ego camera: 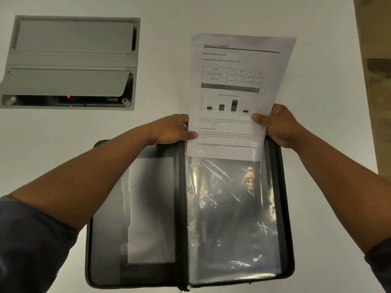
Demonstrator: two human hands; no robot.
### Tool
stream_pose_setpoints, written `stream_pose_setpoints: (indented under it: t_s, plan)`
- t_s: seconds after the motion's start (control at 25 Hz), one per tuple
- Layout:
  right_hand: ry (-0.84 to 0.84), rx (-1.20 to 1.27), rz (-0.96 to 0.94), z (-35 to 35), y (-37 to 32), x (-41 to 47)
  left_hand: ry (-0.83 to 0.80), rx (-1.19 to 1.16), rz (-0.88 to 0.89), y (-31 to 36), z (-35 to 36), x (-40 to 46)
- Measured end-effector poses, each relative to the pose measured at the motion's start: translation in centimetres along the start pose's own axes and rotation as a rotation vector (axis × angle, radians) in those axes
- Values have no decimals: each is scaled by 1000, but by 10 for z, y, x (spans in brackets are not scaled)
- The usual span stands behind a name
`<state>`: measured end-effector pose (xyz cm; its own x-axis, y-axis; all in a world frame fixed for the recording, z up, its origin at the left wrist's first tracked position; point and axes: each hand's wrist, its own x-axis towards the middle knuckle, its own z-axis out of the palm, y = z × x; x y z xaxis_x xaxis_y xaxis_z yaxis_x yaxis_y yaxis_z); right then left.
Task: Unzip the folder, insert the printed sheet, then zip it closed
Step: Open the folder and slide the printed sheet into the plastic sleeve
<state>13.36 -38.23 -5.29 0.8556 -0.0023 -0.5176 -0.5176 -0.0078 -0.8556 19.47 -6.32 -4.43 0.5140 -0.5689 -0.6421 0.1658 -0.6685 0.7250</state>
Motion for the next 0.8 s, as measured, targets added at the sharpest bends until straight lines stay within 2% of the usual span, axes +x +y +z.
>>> stream_pose_setpoints:
  t_s: [0.24, 0.4, 0.6, 0.8]
  plan:
    - [-100, -42, 12, 2, 1, -6, 238, -314, 65, -2, 15, 2]
    - [-165, -77, 62, 3, 3, -11, 342, -376, 30, -10, 19, 7]
    - [-18, 49, 82, 9, 5, -12, 333, -342, -7, -13, 24, 9]
    - [-52, 4, 81, 7, 11, -15, 466, -557, -18, -2, 26, 12]
